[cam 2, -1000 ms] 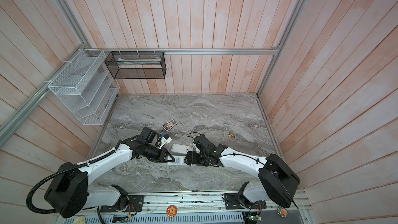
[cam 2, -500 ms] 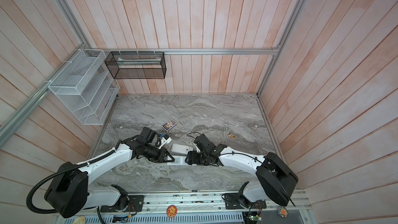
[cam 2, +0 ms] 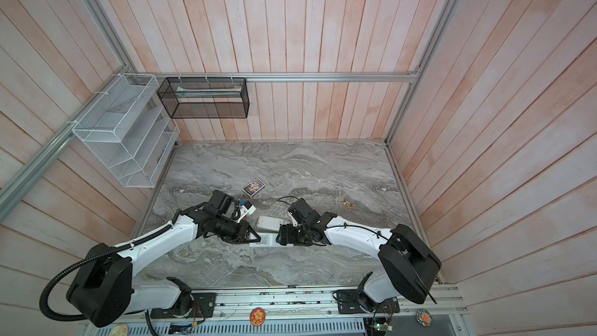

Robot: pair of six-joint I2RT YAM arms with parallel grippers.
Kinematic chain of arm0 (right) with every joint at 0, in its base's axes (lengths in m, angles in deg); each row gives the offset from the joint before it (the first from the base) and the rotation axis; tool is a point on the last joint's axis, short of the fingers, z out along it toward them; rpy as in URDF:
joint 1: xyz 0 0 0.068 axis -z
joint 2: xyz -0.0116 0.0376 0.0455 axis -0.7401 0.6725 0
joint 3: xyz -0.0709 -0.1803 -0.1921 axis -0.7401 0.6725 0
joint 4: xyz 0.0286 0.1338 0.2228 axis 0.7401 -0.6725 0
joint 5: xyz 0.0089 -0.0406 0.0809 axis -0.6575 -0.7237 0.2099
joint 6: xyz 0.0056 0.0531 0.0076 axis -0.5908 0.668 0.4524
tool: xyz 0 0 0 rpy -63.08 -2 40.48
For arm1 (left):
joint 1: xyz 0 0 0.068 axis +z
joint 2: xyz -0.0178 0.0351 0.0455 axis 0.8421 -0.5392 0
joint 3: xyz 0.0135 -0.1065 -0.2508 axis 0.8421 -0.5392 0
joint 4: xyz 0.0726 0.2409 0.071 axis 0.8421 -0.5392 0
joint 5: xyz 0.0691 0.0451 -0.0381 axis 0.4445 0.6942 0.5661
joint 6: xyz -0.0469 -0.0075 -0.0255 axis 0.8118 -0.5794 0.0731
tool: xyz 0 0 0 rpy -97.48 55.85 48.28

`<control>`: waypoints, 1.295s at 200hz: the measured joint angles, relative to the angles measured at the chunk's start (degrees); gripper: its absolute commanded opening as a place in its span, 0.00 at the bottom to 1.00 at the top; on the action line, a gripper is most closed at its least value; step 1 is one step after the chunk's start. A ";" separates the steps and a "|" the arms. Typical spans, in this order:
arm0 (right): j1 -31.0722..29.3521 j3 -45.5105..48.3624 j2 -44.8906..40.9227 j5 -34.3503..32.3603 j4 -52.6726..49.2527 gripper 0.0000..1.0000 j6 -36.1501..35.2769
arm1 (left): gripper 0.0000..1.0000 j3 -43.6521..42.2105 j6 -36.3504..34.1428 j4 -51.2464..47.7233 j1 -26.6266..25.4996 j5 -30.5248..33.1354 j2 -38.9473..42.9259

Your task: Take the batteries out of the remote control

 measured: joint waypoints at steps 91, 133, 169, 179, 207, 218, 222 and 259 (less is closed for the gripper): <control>-4.87 -10.45 3.65 -12.87 -14.69 0.76 -1.68 | 0.00 1.55 0.44 -1.01 -0.50 1.73 -0.76; -5.18 -11.04 3.34 -15.08 -16.35 0.76 -1.64 | 0.00 1.95 0.42 -0.33 -1.29 2.75 -1.05; -5.29 -11.82 2.21 -17.31 -18.93 0.76 -1.64 | 0.00 2.08 0.42 0.09 -1.49 2.99 -1.18; -5.09 -11.96 1.79 -18.78 -20.61 0.76 -1.66 | 0.00 2.10 0.42 0.07 -1.49 2.99 -1.18; -4.94 -12.39 0.96 -21.29 -24.35 0.76 -1.66 | 0.00 2.10 0.39 0.07 -1.49 2.99 -1.20; -4.92 -12.63 0.50 -21.97 -25.24 0.76 -1.73 | 0.00 2.10 0.39 0.07 -1.49 2.99 -1.20; -4.90 -12.70 0.31 -22.12 -25.42 0.77 -1.79 | 0.00 2.10 0.39 0.07 -1.49 2.97 -1.20; -4.79 -12.70 -1.86 -19.54 -22.99 0.81 -2.95 | 0.00 2.10 0.37 0.07 -1.49 2.97 -1.20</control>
